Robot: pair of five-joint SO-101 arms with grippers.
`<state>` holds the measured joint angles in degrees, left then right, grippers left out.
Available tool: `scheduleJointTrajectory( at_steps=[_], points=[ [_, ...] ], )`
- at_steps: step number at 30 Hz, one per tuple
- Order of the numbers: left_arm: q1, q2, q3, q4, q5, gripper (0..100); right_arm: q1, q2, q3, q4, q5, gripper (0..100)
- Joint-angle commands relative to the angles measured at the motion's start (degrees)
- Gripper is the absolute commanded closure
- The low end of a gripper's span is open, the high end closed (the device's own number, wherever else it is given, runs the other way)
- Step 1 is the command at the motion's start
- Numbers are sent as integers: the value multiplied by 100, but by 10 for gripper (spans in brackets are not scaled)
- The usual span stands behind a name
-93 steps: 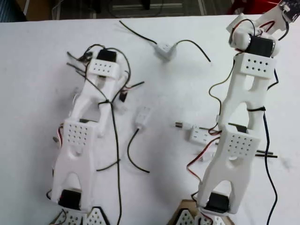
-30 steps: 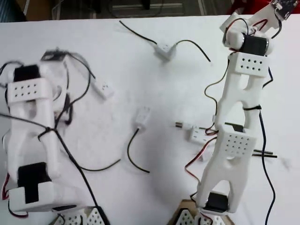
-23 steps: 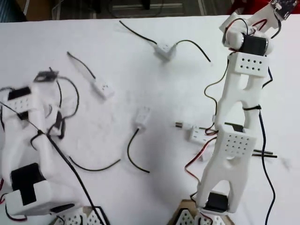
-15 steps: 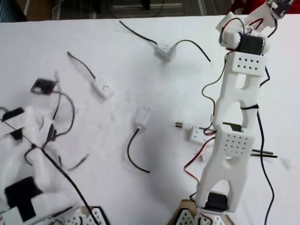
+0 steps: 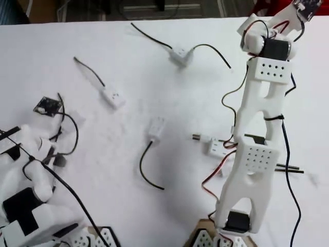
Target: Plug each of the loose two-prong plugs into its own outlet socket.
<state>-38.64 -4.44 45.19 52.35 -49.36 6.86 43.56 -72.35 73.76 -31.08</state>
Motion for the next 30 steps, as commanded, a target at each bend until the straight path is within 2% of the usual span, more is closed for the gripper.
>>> scheduleJointTrajectory(
  at_steps=[1,15,20,26,30],
  points=[
    [-13,-48,149,-193,9,752,-40,-127,-237,13,53,608],
    [-13,-48,747,-1424,62,755,-233,-215,-246,92,62,608],
    [119,-48,765,-1424,97,766,-171,-409,-246,180,62,608],
    [356,-48,844,-1433,105,906,-198,-462,-246,207,62,608],
    [435,-48,826,-1459,105,858,-198,-435,-246,207,62,608]
  ],
)
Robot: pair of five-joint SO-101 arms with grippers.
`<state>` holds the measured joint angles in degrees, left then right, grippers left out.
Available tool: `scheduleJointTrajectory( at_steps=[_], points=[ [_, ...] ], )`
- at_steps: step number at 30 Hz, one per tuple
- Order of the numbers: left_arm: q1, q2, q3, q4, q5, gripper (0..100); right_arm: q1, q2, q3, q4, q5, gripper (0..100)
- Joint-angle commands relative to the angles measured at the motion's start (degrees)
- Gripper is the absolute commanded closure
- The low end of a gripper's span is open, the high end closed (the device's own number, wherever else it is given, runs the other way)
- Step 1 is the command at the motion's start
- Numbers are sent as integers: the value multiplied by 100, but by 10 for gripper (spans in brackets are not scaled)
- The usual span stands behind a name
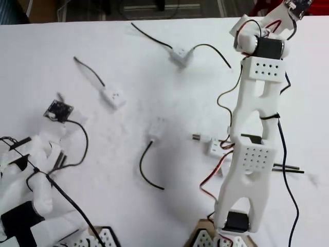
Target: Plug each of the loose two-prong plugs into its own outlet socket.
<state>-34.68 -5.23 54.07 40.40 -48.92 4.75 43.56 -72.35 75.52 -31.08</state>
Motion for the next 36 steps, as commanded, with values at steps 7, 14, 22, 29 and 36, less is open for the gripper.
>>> scheduleJointTrajectory(
  at_steps=[7,14,22,29,36],
  points=[
    [40,31,-70,-273,62,843,13,-435,-229,31,62,608],
    [233,31,-62,-598,70,843,-22,-435,-229,40,62,608],
    [233,31,-35,-589,70,968,-75,-435,-229,40,62,608],
    [224,-13,-26,-580,70,976,-75,-453,-229,40,62,608],
    [224,-497,-273,-589,1213,976,-75,-479,-237,40,62,608]
  ],
)
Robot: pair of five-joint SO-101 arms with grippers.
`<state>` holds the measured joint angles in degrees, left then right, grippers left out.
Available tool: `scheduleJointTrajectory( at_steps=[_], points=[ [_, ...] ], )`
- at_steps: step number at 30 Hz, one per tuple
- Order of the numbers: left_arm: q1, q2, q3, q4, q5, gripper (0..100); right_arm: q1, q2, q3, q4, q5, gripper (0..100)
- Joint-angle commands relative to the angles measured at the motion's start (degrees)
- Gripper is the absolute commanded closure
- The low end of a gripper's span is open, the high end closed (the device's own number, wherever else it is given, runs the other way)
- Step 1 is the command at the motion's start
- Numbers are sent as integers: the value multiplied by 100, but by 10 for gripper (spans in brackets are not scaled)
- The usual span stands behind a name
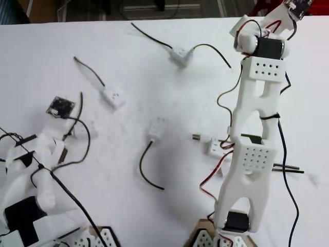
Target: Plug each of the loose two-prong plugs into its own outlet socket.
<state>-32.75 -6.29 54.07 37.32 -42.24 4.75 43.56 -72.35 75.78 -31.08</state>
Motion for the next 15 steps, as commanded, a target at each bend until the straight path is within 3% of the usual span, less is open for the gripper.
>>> scheduleJointTrajectory(
  at_steps=[1,8,15],
  points=[
    [31,-637,-264,-281,730,976,-75,-479,-237,13,62,608],
    [119,-3020,176,-290,1960,976,-75,-488,-237,13,62,608],
    [989,-5314,1336,-325,2207,976,-66,-488,-246,13,62,608]
  ],
)
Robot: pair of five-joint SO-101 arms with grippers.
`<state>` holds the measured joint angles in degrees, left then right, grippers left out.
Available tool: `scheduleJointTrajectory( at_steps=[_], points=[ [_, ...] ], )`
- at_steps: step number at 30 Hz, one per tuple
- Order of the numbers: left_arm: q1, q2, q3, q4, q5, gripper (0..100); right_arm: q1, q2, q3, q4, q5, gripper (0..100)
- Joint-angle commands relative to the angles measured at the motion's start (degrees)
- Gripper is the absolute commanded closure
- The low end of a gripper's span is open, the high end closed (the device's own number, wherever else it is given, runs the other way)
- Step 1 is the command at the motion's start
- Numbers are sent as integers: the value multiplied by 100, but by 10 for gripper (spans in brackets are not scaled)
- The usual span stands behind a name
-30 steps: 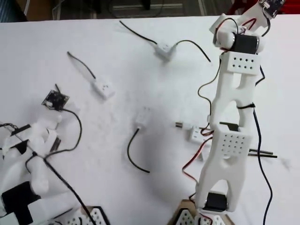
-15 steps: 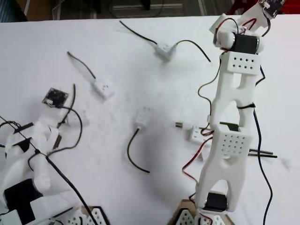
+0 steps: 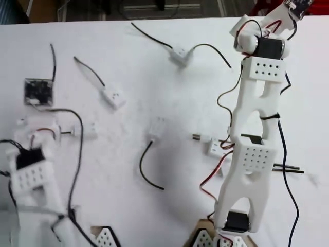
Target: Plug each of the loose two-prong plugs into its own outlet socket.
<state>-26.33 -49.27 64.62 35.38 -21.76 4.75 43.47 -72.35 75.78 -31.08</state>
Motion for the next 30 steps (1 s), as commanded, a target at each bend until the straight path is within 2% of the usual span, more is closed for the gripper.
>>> scheduleJointTrajectory(
  at_steps=[1,4,8,11,14,16,19,24,27,30],
  points=[
    [479,-1288,422,-141,378,976,-57,-479,-246,13,62,608],
    [734,-2132,844,-554,1521,976,-48,-488,-246,13,62,608],
    [796,-3125,1626,-1846,2910,976,-48,-488,-246,13,62,608],
    [743,-3697,2453,-2787,4053,976,-40,-567,-246,48,62,608],
    [444,-4066,3262,-3200,4985,976,-31,-716,-246,171,62,608],
    [180,-4127,3200,-2822,5073,976,-4,-778,-246,180,62,608],
    [75,-4075,2760,-1459,5020,976,-4,-804,-246,207,62,608],
    [119,-3459,1459,264,4246,976,-13,-822,-246,207,62,608],
    [101,-2554,738,721,3833,976,-4,-840,-237,215,62,608],
    [84,-1226,-53,932,3763,976,-13,-840,-237,215,62,608]
  ],
)
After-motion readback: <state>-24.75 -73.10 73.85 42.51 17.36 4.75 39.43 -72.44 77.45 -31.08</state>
